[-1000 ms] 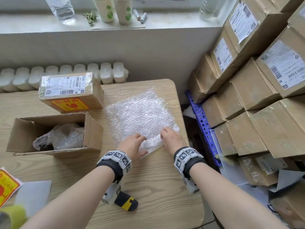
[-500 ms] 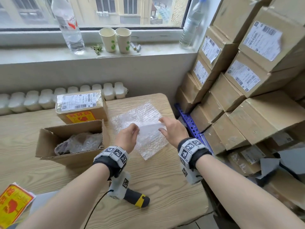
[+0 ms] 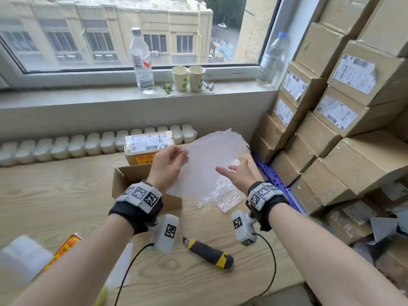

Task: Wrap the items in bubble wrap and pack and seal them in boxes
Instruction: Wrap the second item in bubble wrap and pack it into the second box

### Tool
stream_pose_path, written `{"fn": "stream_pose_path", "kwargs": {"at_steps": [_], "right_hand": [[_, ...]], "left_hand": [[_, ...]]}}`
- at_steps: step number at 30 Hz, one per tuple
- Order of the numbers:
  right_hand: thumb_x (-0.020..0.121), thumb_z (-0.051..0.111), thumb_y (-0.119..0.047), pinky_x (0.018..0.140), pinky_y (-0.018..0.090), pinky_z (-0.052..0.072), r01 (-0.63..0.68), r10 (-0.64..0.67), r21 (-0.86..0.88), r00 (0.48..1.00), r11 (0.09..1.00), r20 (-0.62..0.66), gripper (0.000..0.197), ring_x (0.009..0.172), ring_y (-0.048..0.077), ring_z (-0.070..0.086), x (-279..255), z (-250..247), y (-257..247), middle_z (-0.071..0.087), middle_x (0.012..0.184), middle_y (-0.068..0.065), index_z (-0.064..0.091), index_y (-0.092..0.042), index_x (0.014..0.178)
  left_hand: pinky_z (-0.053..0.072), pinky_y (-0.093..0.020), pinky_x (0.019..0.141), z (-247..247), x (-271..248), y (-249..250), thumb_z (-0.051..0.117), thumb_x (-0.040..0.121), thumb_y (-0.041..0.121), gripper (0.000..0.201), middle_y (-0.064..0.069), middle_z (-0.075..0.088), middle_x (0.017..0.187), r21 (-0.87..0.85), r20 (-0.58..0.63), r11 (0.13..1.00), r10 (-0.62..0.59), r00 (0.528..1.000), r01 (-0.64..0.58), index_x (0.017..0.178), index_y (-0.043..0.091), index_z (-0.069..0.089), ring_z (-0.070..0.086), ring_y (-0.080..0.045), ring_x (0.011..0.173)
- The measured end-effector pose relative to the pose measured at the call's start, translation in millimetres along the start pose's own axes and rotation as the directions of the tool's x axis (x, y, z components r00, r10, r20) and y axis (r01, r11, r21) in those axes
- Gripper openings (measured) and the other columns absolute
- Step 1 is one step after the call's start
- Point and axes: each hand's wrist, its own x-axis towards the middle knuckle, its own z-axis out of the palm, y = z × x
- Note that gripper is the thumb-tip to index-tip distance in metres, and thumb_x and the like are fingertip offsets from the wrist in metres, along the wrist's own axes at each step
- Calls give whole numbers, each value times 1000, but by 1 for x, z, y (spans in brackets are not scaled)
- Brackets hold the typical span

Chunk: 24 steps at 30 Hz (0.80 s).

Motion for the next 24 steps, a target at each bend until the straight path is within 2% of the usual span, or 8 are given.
{"fn": "stream_pose_path", "kwargs": {"at_steps": [2, 4, 9, 11, 14, 18, 21, 24], "right_hand": [[77, 75, -39, 105, 41, 37, -41, 36, 151, 999, 988, 36, 99, 121, 24, 51, -2, 11, -6, 52, 127, 11, 9, -13, 147], [81, 74, -23, 93, 37, 45, -47, 33, 299, 998, 953, 51, 85, 104, 22, 60, -6, 21, -11, 57, 120, 15, 18, -10, 143], [80, 70, 3, 67, 34, 57, -34, 5, 455, 998, 890, 66, 66, 67, 23, 65, -17, 40, -18, 52, 106, 21, 31, -8, 132], [81, 67, 7, 62, 32, 59, 5, -22, 476, 999, 880, 31, 54, 68, 24, 61, -21, 45, -22, 52, 99, 19, 36, -9, 121], [83, 67, 4, 67, 34, 59, 136, -117, 405, 991, 904, -71, 31, 74, 23, 61, -25, 52, -27, 55, 86, 14, 45, -13, 97], [82, 69, 1, 76, 40, 59, 237, -188, 321, 966, 917, -176, 21, 76, 25, 62, -29, 58, -38, 63, 76, 11, 53, -12, 80], [78, 74, -4, 86, 35, 55, 267, -265, 299, 963, 916, -48, 18, 89, 25, 64, -31, 58, -45, 66, 88, 10, 66, -9, 93], [68, 83, -10, 83, 24, 52, 275, -272, -14, 957, 961, 107, 49, 91, 16, 62, -31, 58, -48, 66, 96, 4, 65, -8, 113]], "left_hand": [[43, -2, 67, -15, -5, -1, 58, 92, 16, 10, 9, 61, 86, -23, -53, 1000, -19, 998, 18, 98, 11, 63, 56, 4, 78], [45, -4, 70, -32, -8, -6, 60, 91, 17, 11, 10, 63, 89, -54, -113, 998, -40, 993, 34, 101, 14, 63, 58, 3, 82], [51, -22, 70, -67, -17, -22, 61, 90, 18, 23, 0, 70, 85, -170, -226, 978, -154, 962, 116, 112, 17, 53, 66, -7, 80], [51, -24, 64, -77, -19, -29, 60, 91, 13, 24, -2, 69, 80, -196, -249, 970, -191, 950, 143, 112, 17, 49, 66, -10, 74], [46, -27, 54, -91, -23, -41, 58, 91, 7, 14, -6, 66, 73, -148, -236, 971, -220, 946, 189, 95, 19, 53, 59, -17, 62], [51, -34, 71, -102, -28, -54, 57, 91, 4, 18, -5, 68, 84, -110, -163, 969, -238, 957, 222, 89, 21, 65, 60, -17, 75], [49, -20, 81, -112, -29, -56, 63, 86, 2, 22, -2, 68, 100, -123, -132, 964, -250, 959, 234, 102, 15, 69, 62, -10, 90], [50, -10, 74, -125, -31, -60, 73, 77, 2, 29, 1, 70, 93, -107, -125, 968, -241, 962, 228, 104, 12, 69, 64, -8, 85]]}}
